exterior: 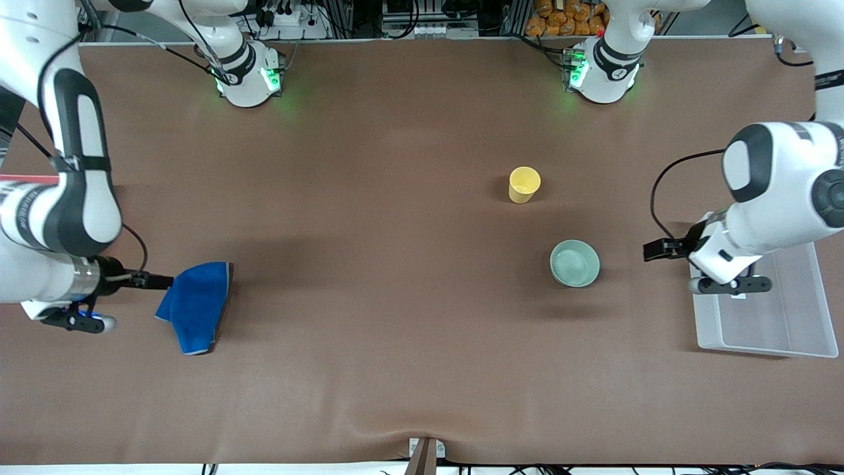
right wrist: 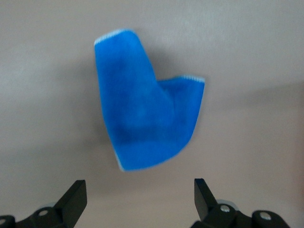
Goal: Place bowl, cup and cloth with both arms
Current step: 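Reach the right gripper to the blue cloth while the left gripper reaches the bowl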
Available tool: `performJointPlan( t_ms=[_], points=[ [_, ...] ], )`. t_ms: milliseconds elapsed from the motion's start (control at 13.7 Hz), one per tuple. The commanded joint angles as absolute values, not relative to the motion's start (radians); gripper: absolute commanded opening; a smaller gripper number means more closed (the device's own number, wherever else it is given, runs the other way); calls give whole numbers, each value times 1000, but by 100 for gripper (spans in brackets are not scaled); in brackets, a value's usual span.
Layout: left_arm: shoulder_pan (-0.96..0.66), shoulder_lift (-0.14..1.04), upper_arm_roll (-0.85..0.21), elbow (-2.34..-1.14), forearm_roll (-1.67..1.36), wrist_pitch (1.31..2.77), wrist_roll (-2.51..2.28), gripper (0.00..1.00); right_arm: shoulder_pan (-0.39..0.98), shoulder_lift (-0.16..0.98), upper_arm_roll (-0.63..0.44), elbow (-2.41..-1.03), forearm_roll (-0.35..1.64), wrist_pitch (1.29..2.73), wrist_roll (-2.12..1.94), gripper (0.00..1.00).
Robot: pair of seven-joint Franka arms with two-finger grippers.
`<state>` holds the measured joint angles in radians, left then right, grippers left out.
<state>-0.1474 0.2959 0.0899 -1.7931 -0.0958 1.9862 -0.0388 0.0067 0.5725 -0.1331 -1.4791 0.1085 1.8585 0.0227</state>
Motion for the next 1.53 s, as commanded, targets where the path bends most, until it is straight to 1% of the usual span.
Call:
performJointPlan(
  t_ms=[0,146,292,438,585,658,731,804,877,950,1096,1242,1315,1388,1462],
  points=[
    [-161,279,83,-1868,-109,2034,-57,100,14,632,-133,-1465,60,1942,-1,100],
    [-185,278,83,-1923,-100,2095,-96,100,14,676,-133,-1468,60,1976,-5,100],
    [-205,279,83,-1969,-95,2157,-129,100,15,693,-133,-1508,61,2058,-8,100],
    [-209,281,83,-1977,-91,2157,-152,100,21,698,-132,-1551,63,2124,-6,100],
    [-215,302,81,-1979,-91,2172,-170,100,20,710,-132,-1563,69,2135,-5,100],
    [-222,317,80,-1979,-91,2190,-182,100,20,716,-132,-1563,69,2135,-5,85],
    [-239,337,81,-1980,-91,2210,-205,100,20,719,-132,-1565,71,2134,-5,61],
    [-250,351,81,-1980,-91,2220,-222,100,20,719,-132,-1572,71,2134,-5,40],
    [-256,366,81,-1980,-91,2227,-233,100,18,719,-132,-1574,71,2134,-6,10],
    [-259,380,83,-1983,-89,2253,-233,100,18,719,-132,-1577,71,2135,-6,0],
    [-261,435,83,-1983,-89,2372,-239,100,18,719,-132,-1577,71,2135,-6,0],
    [-264,454,83,-1991,-89,2398,-244,100,21,718,-132,-1575,71,2135,-6,0],
    [-261,457,83,-1997,-77,2402,-244,93,23,716,-132,-1572,69,2140,-9,0],
    [-261,465,83,-1997,-66,2404,-244,87,28,712,-132,-1572,66,2161,-18,0],
    [-264,468,83,-1997,-66,2404,-247,79,34,700,-132,-1572,64,2167,-31,0]
  ],
)
